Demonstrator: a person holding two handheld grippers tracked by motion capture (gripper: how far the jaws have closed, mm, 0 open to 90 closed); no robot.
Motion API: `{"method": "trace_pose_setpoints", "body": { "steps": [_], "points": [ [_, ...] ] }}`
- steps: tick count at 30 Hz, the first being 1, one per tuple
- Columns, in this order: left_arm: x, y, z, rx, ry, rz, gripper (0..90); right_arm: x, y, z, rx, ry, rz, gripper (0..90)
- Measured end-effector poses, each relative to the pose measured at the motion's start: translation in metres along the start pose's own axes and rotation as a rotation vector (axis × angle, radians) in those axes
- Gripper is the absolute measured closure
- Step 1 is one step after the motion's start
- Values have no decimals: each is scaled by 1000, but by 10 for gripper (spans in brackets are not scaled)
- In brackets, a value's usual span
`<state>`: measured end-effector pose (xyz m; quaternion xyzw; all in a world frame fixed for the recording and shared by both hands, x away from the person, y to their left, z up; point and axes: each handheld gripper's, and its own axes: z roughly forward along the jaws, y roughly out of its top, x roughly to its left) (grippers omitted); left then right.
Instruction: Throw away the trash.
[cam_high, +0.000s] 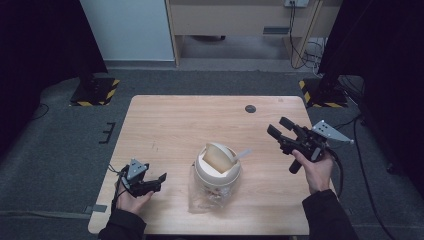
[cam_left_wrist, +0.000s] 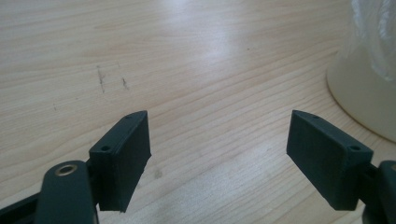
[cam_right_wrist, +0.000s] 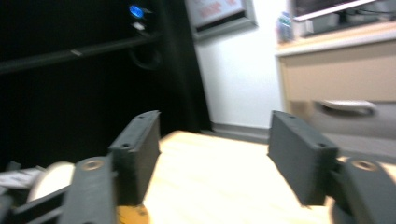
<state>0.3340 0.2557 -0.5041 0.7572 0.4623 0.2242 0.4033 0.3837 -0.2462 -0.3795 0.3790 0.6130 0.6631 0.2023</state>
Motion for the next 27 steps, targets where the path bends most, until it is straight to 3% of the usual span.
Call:
{"method": "trace_pose_setpoints", "body": {
  "steps": [2,3,4,6,9,12,13,14,20,23,27],
  "points": [
    [2,-2,2,21,3,4,198,-9,-9,-5,45,-44,-7,244],
    [2,-2,2,21,3,4,193,-9,-9,-5,45,-44,-7,244],
    [3,-3,3,39,6,6,191,-18,-22,-10,92,-78,-10,223],
    [4,-4,4,48,8,5,182,-21,-26,-11,106,-89,-7,214],
    [9,-7,6,79,20,6,179,-35,-54,-18,192,-133,2,186],
    [10,-8,6,87,22,6,174,-48,-75,-22,314,-173,-5,166],
    [11,-8,6,91,24,6,174,-48,-75,-22,314,-173,-5,166],
    [12,-9,6,98,27,7,169,-55,-86,-25,363,-198,-7,161],
    [15,-13,9,140,39,16,165,-71,-106,-30,514,-290,-92,137],
    [17,-14,10,154,42,17,157,-78,-111,-34,556,-340,-114,114],
    [18,-16,12,172,42,13,142,-86,-117,-38,574,-375,-92,112]
  ]
}}
